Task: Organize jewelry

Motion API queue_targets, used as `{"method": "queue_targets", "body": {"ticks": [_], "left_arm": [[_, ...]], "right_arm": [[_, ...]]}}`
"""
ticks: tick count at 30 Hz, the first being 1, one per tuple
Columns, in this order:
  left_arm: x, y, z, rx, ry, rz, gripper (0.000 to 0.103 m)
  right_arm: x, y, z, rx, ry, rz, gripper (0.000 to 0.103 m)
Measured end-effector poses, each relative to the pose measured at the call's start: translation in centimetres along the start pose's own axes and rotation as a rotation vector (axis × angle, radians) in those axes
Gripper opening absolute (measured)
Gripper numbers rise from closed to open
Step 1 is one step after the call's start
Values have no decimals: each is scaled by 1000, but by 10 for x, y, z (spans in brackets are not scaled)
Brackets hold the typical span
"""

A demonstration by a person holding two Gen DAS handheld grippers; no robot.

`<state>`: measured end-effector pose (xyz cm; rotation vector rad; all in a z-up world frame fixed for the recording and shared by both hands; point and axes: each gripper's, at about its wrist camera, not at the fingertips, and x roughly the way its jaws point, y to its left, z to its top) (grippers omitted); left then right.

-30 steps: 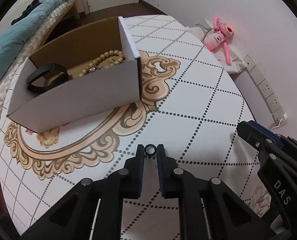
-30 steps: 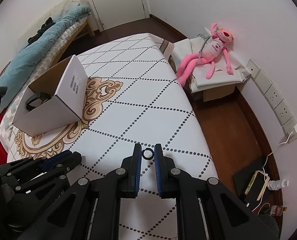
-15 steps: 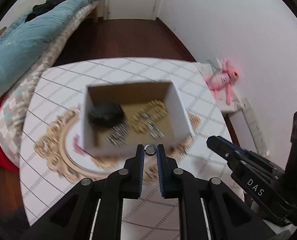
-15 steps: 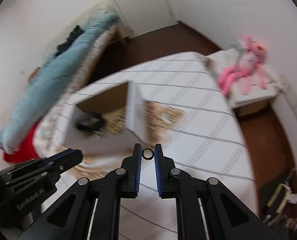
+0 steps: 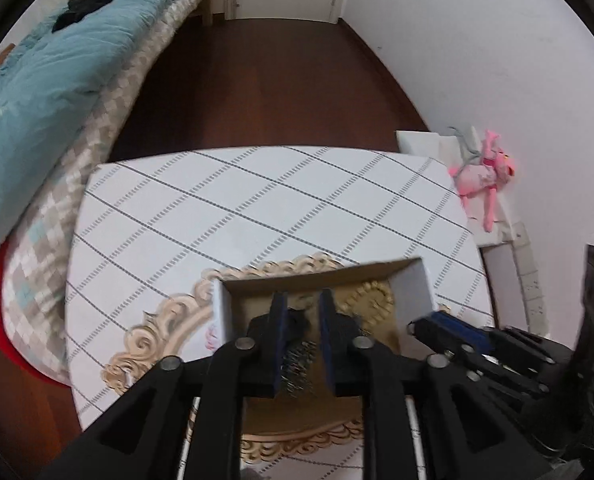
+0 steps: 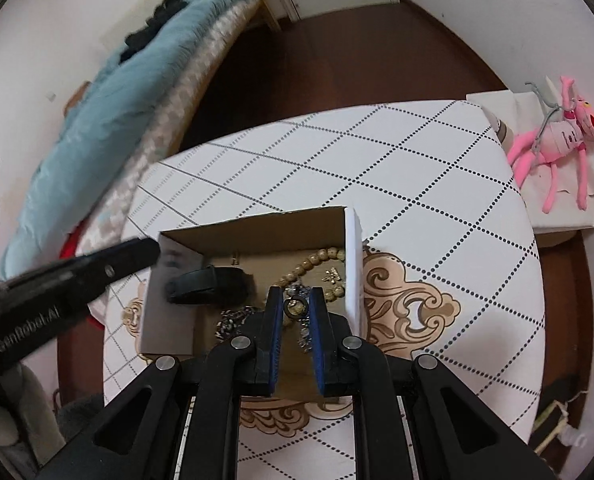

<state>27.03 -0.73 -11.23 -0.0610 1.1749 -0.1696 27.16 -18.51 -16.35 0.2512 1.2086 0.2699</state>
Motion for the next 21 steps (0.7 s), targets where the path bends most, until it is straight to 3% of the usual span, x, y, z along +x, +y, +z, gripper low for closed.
{"method": "queue_targets", "body": {"ticks": [1,3,8,10,14,15,17,19,21], "left_arm": [[-1,2,1,-1,-6,13,47],[-8,8,2,-9,-33,35,69],[-15,21,-6,-18,-52,89,75],[-16,24,-12,-22,-54,102,93],[-15,27,-31,-19,-59,153,97],[-14,27,-35,-20,-59,162,102],[-13,28,-44,-25,-65,173,103],[-9,27,-54,-17,-71,190,103],[-6,28,-62,-21,-69,202,103]], "right_arm": [[-1,1,1,-2,-2,-4,23],[-7,1,5,-8,-16,-13,39],[-21,0,4,-20,-55,-67,41],[-26,1,2,-25,-68,-99,43],[-30,1,-9,-54,-85,-182,54],[-29,2,-11,-60,-85,-197,57],[-25,3,-17,-80,-74,-231,74],[-22,3,-23,-94,-65,-256,100],[-17,4,-28,-103,-56,-272,103]]}}
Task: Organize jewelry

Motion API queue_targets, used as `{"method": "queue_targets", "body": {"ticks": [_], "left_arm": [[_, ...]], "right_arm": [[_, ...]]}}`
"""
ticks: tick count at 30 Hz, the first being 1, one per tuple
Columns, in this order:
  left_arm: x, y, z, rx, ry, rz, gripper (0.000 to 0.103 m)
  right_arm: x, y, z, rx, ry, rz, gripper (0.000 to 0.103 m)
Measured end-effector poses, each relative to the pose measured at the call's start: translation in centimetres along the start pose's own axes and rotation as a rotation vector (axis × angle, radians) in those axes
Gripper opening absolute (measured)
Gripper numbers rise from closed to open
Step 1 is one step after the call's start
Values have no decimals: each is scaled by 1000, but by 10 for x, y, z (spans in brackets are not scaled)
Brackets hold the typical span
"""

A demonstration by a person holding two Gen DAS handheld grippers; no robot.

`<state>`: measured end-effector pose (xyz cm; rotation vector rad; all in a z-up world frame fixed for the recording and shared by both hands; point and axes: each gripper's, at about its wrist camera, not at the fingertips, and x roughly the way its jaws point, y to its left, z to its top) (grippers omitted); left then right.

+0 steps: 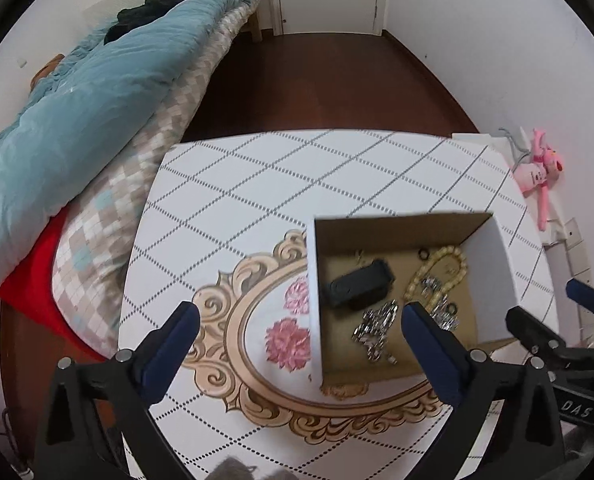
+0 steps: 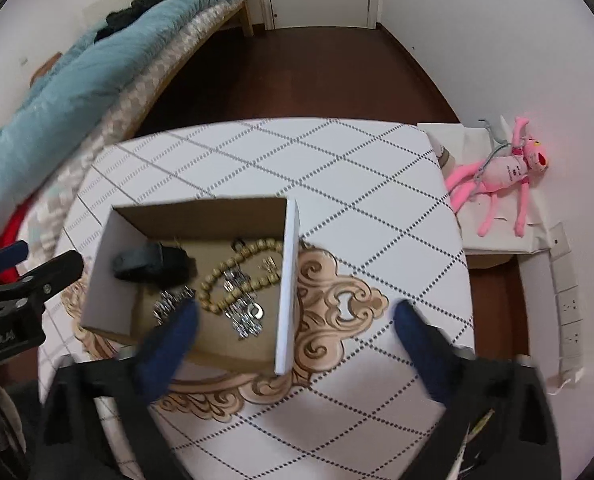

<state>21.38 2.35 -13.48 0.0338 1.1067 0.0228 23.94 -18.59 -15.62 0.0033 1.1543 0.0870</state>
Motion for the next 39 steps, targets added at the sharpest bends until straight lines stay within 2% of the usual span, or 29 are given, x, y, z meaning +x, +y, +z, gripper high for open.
{"method": "queue_targets", "body": {"ticks": [10,19,25,33,39], "left_arm": [[3,-1,-24,-21,9,12,103],[-39,-4,-34,-40,-68,-14,103],[-95,-1,-46,-60,-156,-20,103],[-183,7,-65,-70,-266,-29,103],[-235,5,-76,-50,-331,-38,103]], "right_arm": [[4,1,-18,3,-4,-56,103],[-31,0,-32,17,-64,-85,103],[-85,1,-44,19,-153,-119,103],[-177,8,-69,28,-269,-107,103],[-245,18,-85,18,-370,-111,103]]}}
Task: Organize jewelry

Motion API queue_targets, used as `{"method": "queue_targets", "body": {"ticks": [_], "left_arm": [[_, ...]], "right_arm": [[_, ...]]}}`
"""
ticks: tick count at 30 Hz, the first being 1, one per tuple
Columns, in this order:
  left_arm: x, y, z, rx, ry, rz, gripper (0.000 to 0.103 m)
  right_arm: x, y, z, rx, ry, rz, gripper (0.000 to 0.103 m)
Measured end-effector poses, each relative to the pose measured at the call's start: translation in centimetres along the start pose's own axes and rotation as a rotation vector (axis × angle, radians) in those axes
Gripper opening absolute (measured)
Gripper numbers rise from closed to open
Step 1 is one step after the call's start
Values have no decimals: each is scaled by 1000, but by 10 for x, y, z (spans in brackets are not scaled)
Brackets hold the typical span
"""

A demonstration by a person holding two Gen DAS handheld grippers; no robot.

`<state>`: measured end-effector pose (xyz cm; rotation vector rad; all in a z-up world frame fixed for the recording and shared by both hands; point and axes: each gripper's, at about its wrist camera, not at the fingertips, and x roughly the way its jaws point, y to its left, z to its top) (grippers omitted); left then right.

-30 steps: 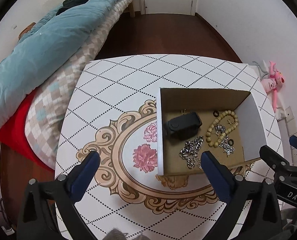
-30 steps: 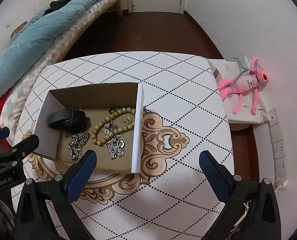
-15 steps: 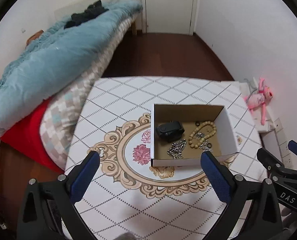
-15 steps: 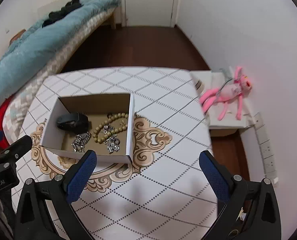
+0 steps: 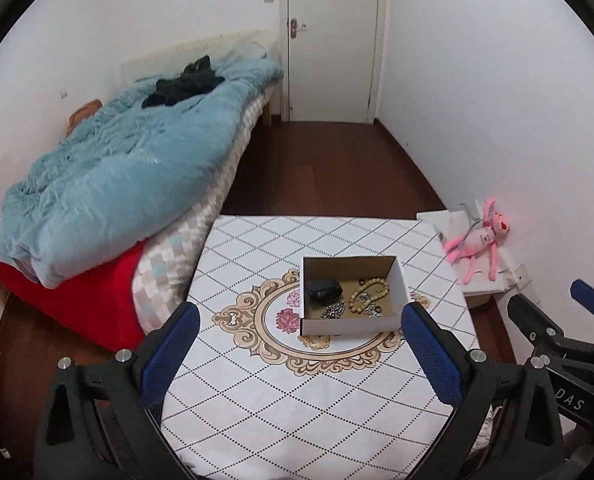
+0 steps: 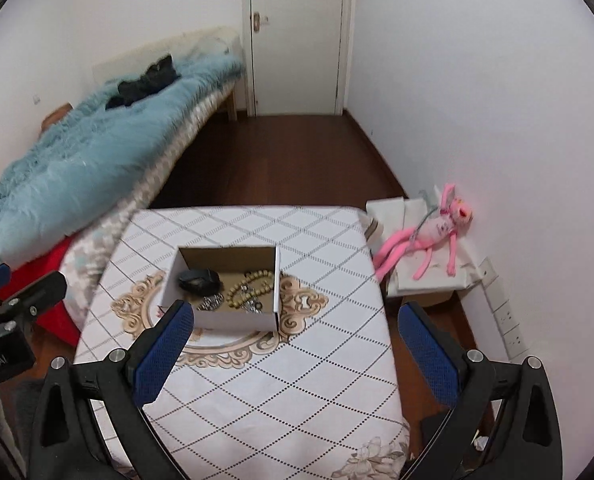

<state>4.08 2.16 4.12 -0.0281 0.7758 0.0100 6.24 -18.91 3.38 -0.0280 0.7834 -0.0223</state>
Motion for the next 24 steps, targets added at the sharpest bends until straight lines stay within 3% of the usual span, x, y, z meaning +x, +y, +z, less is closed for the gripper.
{"method": "queue_targets", "body": {"ticks": [12,24], "left_arm": [[-50,-1,3,-11,-20,-41,103],[-40,-2,-3,-27,29,-27,103]], "right_arm": [[-81,0,9,5,-87,19,103],[-79,-4,5,16,-47,27,103]]}}
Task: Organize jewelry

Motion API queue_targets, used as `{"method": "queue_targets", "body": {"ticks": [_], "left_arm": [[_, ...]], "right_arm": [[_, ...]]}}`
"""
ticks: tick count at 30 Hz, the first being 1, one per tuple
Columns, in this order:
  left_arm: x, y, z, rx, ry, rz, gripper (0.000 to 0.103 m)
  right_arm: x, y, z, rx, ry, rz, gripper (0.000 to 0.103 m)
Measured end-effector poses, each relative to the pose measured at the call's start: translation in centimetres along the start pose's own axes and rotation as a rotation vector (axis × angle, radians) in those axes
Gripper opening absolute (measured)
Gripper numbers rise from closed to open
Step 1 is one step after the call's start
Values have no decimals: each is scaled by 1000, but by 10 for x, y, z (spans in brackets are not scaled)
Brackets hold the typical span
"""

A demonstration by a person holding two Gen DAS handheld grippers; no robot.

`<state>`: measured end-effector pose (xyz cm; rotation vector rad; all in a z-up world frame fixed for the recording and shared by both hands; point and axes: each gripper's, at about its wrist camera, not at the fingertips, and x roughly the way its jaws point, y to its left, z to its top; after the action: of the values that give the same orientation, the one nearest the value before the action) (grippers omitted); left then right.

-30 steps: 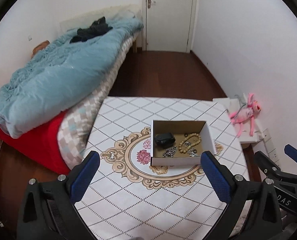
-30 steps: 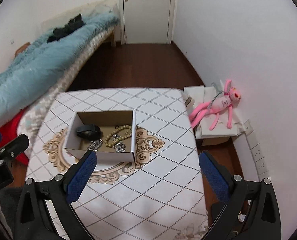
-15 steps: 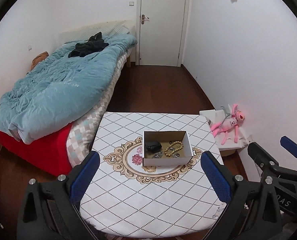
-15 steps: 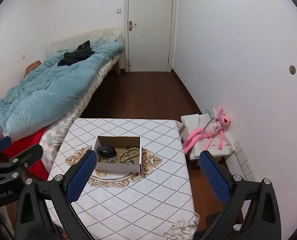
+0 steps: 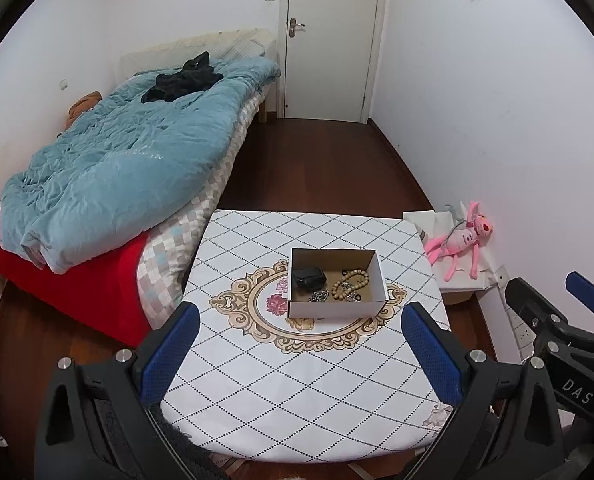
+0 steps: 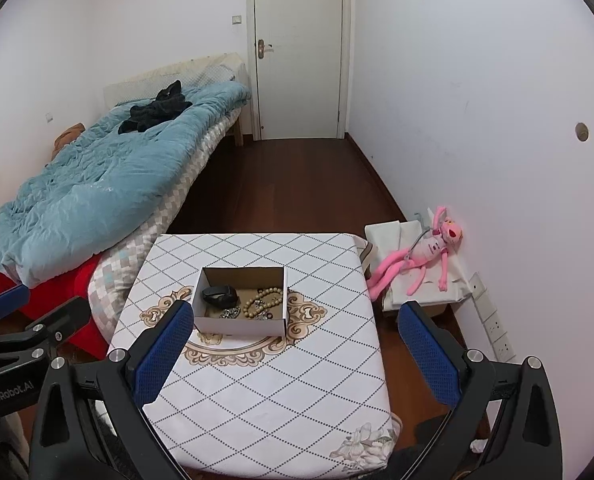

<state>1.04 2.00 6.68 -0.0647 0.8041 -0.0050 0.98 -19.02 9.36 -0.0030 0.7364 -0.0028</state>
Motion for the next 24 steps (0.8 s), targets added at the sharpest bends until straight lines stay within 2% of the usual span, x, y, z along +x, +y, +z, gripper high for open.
{"method": "queue_targets", "body": {"ticks": [8,24], "left_arm": [[31,1,10,-8,48,20,103],[102,0,22,6,173,70,103]], "right_arm": [[33,2,9,7,44,-22,103],[132,6,14,10,219,-11,103]]}}
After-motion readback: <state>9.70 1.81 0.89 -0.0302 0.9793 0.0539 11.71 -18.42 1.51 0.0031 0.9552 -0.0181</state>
